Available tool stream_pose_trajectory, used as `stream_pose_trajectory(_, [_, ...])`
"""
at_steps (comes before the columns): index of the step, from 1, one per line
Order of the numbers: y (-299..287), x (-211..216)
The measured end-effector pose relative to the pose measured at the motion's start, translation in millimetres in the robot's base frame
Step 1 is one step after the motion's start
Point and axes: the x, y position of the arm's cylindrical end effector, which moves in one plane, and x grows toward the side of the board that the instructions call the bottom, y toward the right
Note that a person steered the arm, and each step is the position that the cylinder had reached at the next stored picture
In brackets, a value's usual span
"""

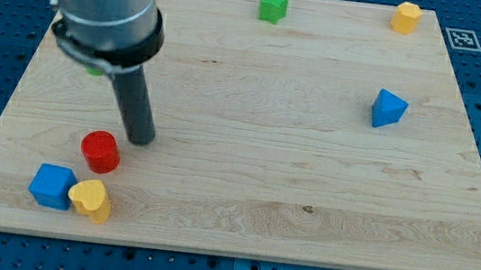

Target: Move the green circle above the red circle

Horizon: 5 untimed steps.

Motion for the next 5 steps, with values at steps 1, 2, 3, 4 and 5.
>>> stream_pose_trajectory(1, [-13, -8])
stream_pose_trajectory(2, [-23, 10])
stream_pose_trajectory(3, [-31, 25])
stream_pose_trajectory(4, [-50, 23])
stream_pose_trajectory(5, [-65, -22])
